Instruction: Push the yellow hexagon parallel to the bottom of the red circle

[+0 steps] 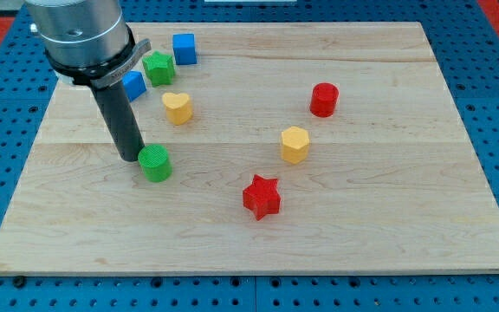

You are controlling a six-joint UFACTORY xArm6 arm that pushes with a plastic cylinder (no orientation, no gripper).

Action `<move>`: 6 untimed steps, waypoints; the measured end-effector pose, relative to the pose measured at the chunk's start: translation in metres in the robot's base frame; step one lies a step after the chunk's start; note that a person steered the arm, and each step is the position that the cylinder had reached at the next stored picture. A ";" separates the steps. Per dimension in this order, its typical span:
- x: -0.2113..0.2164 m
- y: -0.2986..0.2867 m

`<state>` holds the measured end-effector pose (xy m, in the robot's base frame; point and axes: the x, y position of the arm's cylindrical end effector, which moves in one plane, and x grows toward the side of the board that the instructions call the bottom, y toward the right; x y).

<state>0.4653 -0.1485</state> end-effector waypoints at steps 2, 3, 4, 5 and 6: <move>0.024 0.026; 0.001 0.084; 0.000 0.110; -0.011 0.145; -0.013 0.192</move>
